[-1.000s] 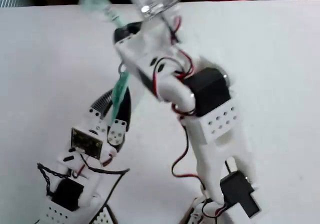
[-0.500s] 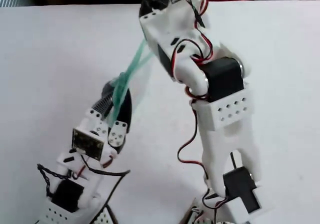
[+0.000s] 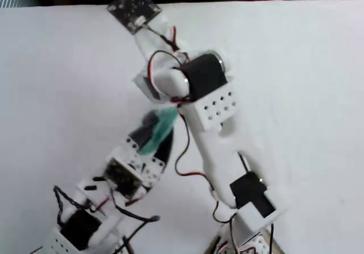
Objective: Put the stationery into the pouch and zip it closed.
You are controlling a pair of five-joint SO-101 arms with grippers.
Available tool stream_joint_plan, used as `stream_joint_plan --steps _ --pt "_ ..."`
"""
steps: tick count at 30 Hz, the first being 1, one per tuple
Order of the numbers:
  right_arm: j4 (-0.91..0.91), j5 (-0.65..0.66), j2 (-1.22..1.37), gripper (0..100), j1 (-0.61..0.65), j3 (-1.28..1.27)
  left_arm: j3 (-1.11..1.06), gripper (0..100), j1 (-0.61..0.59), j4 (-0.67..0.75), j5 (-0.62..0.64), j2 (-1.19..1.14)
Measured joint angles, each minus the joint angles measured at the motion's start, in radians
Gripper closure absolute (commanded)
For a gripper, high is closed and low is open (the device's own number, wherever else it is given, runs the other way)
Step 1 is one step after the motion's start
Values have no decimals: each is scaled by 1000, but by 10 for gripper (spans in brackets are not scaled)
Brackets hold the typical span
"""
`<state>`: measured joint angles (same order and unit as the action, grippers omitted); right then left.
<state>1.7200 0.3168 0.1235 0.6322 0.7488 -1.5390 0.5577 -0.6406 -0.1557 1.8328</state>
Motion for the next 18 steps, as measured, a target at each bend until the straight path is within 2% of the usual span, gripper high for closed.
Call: stream_joint_plan --steps 3,8,13,18 --pt "5 74 -40 839 -2 -101 -6 976 66 -31 -55 0" --pt "6 152 -176 840 0 -285 -28 976 74 -32 -137 0" --pt "-2 201 -252 840 -5 -502 -77 976 75 9 -147 0" --pt "-2 209 -296 840 -5 -539 -95 976 77 11 -147 0"
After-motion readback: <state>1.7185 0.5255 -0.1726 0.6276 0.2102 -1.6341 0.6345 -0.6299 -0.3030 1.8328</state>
